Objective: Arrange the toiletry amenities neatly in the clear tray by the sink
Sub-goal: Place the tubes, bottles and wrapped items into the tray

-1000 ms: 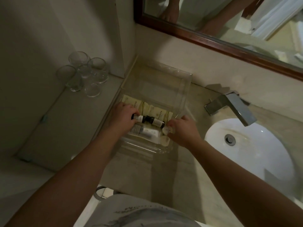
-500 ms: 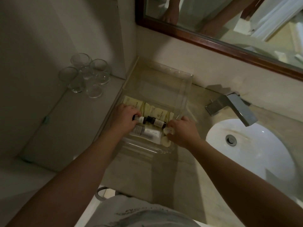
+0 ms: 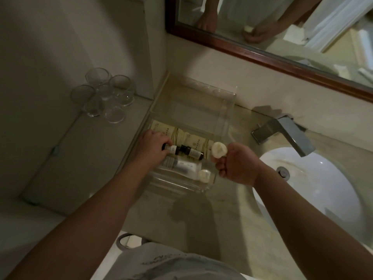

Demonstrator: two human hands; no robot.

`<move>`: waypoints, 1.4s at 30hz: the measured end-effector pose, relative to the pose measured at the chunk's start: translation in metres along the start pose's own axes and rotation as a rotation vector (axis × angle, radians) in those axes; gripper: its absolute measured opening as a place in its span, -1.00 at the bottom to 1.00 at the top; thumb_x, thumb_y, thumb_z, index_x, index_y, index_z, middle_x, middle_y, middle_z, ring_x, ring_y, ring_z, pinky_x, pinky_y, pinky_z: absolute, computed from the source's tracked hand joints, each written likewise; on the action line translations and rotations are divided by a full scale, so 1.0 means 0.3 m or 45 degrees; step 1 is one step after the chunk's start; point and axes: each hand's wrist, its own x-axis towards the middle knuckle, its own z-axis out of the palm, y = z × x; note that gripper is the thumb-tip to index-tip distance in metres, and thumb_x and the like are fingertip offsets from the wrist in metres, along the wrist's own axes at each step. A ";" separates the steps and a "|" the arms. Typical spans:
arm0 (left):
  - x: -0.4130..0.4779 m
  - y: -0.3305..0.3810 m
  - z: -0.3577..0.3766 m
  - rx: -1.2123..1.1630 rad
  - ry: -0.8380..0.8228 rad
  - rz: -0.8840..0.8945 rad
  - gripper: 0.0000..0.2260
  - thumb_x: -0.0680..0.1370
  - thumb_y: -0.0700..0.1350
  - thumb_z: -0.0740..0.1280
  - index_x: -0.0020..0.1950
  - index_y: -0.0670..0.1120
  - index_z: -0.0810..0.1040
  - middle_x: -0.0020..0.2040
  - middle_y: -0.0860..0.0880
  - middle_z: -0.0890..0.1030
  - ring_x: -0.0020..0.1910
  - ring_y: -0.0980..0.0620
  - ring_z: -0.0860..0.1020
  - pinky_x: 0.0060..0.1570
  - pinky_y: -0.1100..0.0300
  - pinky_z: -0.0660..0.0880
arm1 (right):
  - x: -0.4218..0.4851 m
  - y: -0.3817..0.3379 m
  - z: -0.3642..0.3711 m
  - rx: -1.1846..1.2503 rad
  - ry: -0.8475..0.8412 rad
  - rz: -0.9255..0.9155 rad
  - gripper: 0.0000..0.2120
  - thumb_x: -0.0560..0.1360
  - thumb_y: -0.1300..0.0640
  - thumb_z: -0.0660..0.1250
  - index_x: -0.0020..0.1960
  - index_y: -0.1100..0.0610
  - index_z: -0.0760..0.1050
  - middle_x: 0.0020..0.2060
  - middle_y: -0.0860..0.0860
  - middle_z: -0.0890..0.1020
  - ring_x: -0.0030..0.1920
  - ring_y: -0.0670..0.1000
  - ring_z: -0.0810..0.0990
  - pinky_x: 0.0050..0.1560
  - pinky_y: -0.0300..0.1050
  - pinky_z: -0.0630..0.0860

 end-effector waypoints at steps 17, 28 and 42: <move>0.002 -0.002 -0.001 0.021 0.021 0.013 -0.81 0.39 -0.08 0.45 0.00 0.05 0.63 -0.03 0.01 0.63 0.05 -0.11 0.45 0.07 0.03 0.38 | 0.099 0.069 0.010 -2.137 0.817 -0.572 -0.69 0.61 -0.09 0.09 -0.07 0.01 0.55 -0.23 -0.03 0.60 -0.20 -0.02 0.49 -0.21 -0.11 0.42; -0.012 -0.006 -0.004 0.027 0.000 -0.011 -0.80 0.43 -0.03 0.43 0.04 0.10 0.59 0.07 0.06 0.59 0.16 -0.05 0.40 0.14 0.03 0.31 | 0.145 0.127 0.037 -2.377 1.058 -0.515 -0.71 0.55 -0.11 0.12 0.01 -0.05 0.59 -0.03 -0.05 0.54 0.06 0.05 0.38 0.07 0.01 0.26; -0.019 -0.015 0.009 -0.032 0.069 -0.043 -0.85 0.46 -0.05 0.40 0.02 0.09 0.60 0.08 0.06 0.61 0.16 -0.03 0.41 0.16 0.04 0.32 | 0.254 0.097 0.195 -2.208 0.919 -0.640 -0.71 0.52 -0.04 0.24 0.23 -0.09 0.50 0.09 -0.04 0.61 0.10 0.07 0.44 0.07 0.02 0.37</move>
